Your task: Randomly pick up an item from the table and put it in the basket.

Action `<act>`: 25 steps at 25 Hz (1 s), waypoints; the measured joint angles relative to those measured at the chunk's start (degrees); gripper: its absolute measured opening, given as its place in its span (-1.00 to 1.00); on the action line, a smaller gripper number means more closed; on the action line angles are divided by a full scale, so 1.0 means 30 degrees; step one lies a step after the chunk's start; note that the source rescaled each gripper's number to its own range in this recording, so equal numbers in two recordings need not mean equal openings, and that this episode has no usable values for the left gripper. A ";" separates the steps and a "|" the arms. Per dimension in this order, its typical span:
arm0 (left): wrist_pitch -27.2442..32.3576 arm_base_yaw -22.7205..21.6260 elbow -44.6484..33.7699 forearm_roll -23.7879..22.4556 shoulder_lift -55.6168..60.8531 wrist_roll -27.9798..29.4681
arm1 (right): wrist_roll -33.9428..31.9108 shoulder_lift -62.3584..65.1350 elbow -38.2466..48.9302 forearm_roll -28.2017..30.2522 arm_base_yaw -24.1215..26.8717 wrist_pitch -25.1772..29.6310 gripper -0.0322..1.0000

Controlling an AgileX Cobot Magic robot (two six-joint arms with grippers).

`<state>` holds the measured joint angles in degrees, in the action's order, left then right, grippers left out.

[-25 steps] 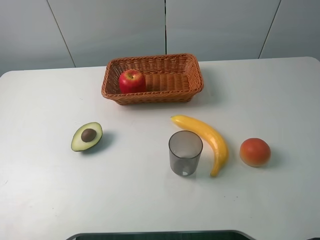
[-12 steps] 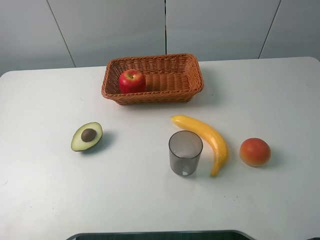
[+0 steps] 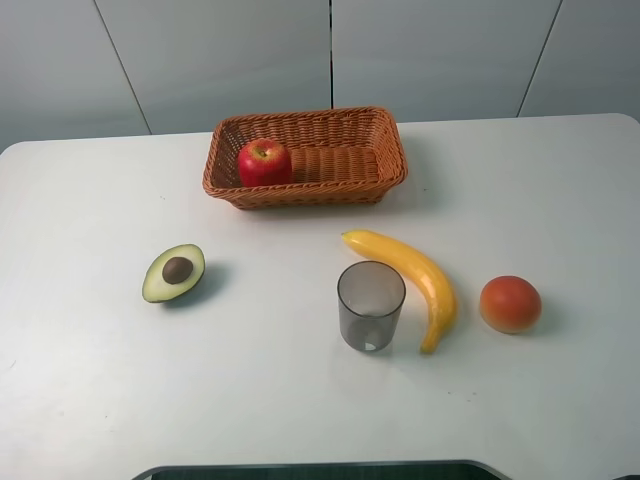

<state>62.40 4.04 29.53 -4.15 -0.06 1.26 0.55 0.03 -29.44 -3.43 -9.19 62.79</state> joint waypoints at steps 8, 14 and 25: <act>0.0000 0.0000 0.0000 0.0000 0.0000 0.0000 | -0.0004 0.0000 0.0000 0.0441 0.0000 0.0000 1.00; 0.0000 0.0000 0.0000 0.0000 0.0000 0.0000 | -0.0072 0.0000 0.0000 0.0441 0.0000 0.0000 1.00; 0.0000 0.0000 0.0000 0.0000 0.0000 0.0000 | -0.0184 0.0000 0.0000 0.0441 0.0000 0.0017 1.00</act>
<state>62.40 4.04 29.53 -4.15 -0.06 1.26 0.00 0.03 -29.44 -2.10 -9.19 62.84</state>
